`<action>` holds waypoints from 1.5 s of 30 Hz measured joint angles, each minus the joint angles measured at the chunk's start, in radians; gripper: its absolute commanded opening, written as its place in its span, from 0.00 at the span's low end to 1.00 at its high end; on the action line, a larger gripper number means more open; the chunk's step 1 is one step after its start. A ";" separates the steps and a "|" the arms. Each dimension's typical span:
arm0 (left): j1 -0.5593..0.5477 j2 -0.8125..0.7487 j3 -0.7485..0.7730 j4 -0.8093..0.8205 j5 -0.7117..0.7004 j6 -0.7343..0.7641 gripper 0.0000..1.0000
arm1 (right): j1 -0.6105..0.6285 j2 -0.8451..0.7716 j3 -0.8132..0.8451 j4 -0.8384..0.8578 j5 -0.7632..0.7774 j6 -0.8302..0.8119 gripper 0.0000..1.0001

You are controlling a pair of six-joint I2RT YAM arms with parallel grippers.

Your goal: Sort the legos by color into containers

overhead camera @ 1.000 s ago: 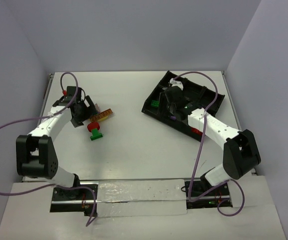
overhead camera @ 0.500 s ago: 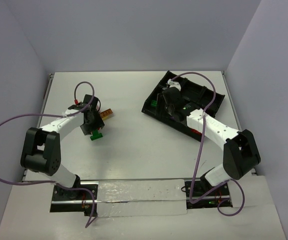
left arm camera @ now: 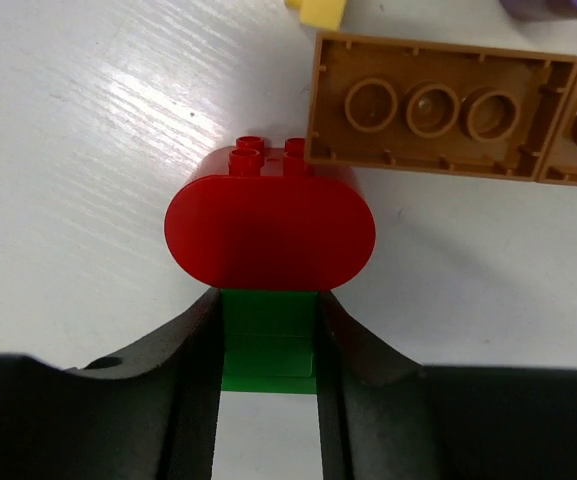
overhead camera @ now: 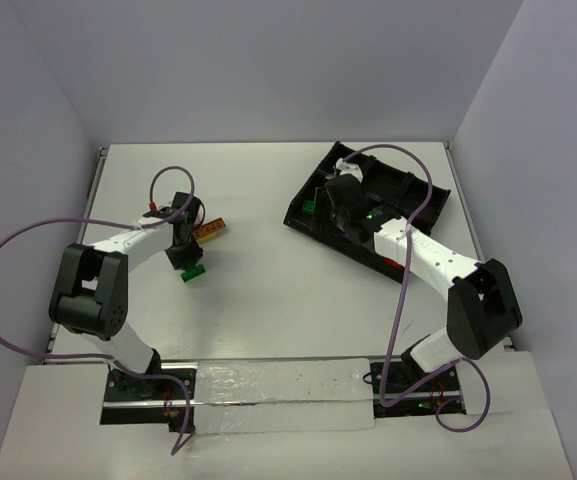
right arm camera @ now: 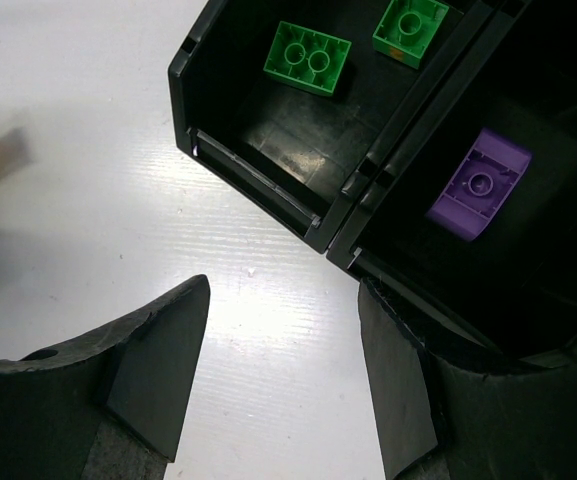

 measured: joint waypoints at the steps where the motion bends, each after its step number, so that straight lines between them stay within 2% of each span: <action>1: -0.001 0.000 -0.002 0.006 0.000 -0.001 0.16 | 0.000 0.000 0.000 0.000 0.000 0.000 0.69; 2: -0.002 -0.001 -0.003 0.009 -0.001 -0.002 0.09 | 0.000 0.000 0.000 -0.001 0.000 0.000 0.69; 4: -0.006 -0.006 -0.005 0.009 0.001 -0.003 0.00 | 0.000 0.000 0.000 -0.001 0.001 0.000 0.69; 8: -0.032 -0.056 -0.005 -0.017 0.019 -0.001 0.00 | 0.000 -0.002 0.000 -0.004 0.000 0.000 0.69; 12: -0.073 -0.171 0.027 -0.057 0.065 0.025 0.00 | 0.000 -0.012 0.000 -0.013 -0.003 -0.002 0.69; 19: -0.084 -0.380 0.045 0.053 0.362 0.145 0.00 | 0.000 -0.073 0.017 -0.052 -0.057 -0.011 0.70; 25: -0.085 -0.410 -0.068 0.250 0.629 0.174 0.00 | 0.031 -0.061 0.152 -0.107 -0.210 0.062 0.72; 30: -0.086 -0.408 -0.102 0.333 0.769 0.178 0.00 | 0.096 -0.027 0.232 -0.093 -0.313 0.150 0.72; 35: -0.086 -0.408 -0.100 0.376 0.824 0.187 0.00 | 0.143 0.073 0.319 -0.104 -0.361 0.184 0.76; 41: -0.089 -0.407 -0.088 0.375 0.844 0.196 0.00 | 0.180 0.164 0.357 -0.106 -0.421 0.198 0.77; 45: -0.089 -0.407 -0.088 0.370 0.853 0.202 0.00 | 0.195 0.198 0.373 -0.102 -0.440 0.202 0.67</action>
